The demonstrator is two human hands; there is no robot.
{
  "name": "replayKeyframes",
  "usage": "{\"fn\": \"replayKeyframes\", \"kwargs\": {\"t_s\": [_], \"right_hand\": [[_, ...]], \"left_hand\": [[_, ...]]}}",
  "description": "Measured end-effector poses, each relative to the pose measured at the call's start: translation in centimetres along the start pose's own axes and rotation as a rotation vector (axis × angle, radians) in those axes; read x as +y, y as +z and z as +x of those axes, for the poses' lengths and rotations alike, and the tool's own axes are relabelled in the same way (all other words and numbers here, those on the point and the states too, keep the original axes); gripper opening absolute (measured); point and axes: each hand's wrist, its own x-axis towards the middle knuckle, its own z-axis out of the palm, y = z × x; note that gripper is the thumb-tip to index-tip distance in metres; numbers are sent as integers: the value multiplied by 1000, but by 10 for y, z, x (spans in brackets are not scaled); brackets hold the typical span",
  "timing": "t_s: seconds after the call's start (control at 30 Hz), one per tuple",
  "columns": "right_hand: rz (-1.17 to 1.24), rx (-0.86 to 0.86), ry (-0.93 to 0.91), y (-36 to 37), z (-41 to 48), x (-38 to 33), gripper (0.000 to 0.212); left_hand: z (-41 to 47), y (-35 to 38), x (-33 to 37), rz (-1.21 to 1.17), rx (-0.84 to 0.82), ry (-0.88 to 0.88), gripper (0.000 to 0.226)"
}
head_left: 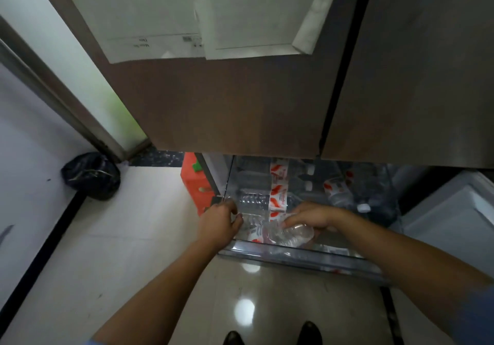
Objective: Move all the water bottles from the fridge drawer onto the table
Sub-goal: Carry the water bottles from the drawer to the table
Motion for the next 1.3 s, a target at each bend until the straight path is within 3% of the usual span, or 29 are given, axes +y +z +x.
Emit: {"fn": "replayKeyframes", "kwargs": {"t_s": [0.17,0.33,0.43,0.53,0.67,0.77,1.0,1.1,1.3], "right_hand": [[270,-80,-38,-42,-20,19,51],[521,-87,-45,-63,-33,33,46],[603,-81,-24,-61,-30,40,42],[611,-40,-18,-53,-13,36,44],[587,336,-52,-50,15,10,23],[720,431,-91,-48,32,-10,11],[981,580,-76,-42,57,-19,39],[976,618,-13,-27,63,-12,54],[971,768,15,7,51,-25,41]], "left_hand": [[3,2,16,-77,-8,-93,32],[12,-10,46,-789,-153,-351,43],[15,-17,56,-928,-119,-414,33],[17,-21,58,-818,32,-387,33],[9,-38,54,-667,103,-303,30],[-1,-47,41,-590,119,-289,27],[-11,-65,11,-424,158,-252,26],[-10,-73,-2,-378,150,-229,26],[1,-86,-12,-297,104,-122,25]]}}
